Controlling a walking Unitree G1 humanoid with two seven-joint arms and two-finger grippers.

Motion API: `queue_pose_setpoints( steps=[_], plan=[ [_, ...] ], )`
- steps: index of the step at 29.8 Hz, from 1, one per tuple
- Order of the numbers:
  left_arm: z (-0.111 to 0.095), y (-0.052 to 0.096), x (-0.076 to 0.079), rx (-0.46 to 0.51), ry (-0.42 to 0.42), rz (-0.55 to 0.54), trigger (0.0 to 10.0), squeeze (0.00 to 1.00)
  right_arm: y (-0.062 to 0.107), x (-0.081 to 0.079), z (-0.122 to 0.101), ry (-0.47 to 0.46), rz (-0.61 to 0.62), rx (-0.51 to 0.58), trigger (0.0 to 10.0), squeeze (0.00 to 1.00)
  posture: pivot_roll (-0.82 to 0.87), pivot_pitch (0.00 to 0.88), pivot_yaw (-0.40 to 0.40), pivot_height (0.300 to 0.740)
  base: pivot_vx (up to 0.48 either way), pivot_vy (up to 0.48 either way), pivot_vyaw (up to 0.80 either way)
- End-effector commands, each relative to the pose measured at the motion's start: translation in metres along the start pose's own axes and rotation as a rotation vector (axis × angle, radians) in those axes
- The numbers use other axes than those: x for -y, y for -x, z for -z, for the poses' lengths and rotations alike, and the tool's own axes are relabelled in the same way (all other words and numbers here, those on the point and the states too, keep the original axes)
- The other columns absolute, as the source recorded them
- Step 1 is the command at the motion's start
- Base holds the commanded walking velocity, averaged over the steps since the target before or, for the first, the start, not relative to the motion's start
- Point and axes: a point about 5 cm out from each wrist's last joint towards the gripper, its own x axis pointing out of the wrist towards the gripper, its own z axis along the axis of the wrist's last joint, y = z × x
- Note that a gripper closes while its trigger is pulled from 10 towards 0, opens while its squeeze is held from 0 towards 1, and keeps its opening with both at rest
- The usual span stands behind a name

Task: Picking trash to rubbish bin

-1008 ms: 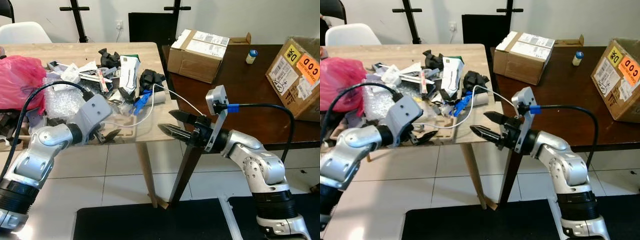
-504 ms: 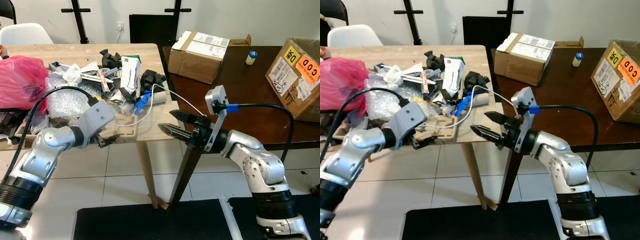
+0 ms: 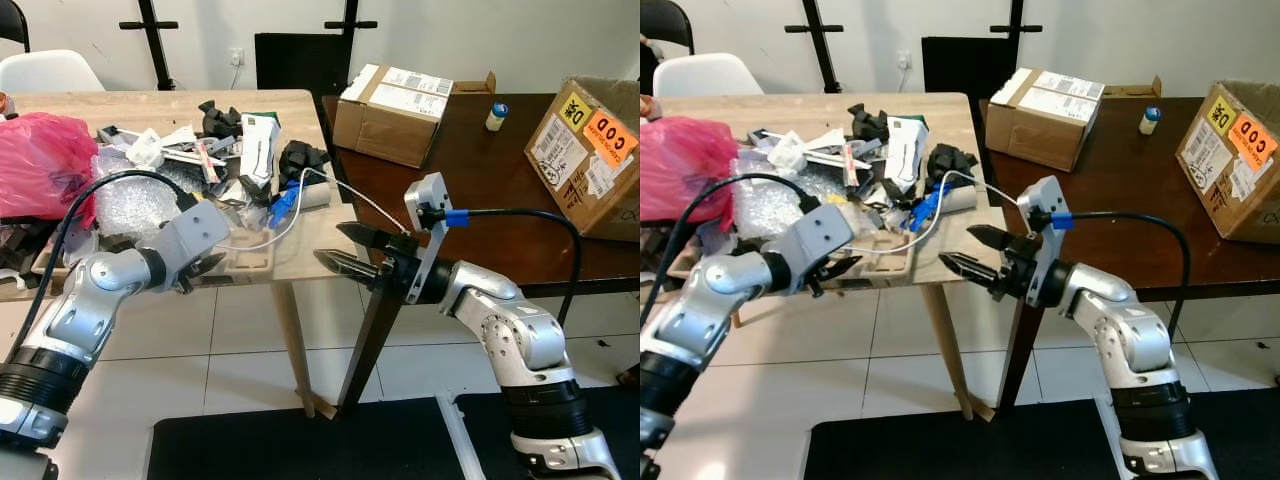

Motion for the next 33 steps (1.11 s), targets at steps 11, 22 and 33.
queue_pose_setpoints(
  steps=[11,22,33],
  plan=[
    [-0.005,-0.001,-0.007,0.024,-0.007,0.0,0.0,0.0,-0.001,0.003,0.0,0.013,0.024,0.003,10.0,0.0,0.01,0.093,0.001,0.74,0.0,0.0,0.0],
    [-0.045,0.007,-0.038,0.236,0.117,-0.098,0.0,0.0,0.0,0.006,-0.003,0.011,0.051,0.03,10.0,0.0,0.01,0.088,0.003,0.74,0.0,0.0,0.0],
    [-0.117,0.049,-0.071,0.774,0.351,-0.015,0.0,0.0,0.008,0.014,-0.034,-0.139,0.054,0.271,10.0,0.0,0.02,0.084,0.005,0.74,0.0,0.0,0.0]
  ],
)
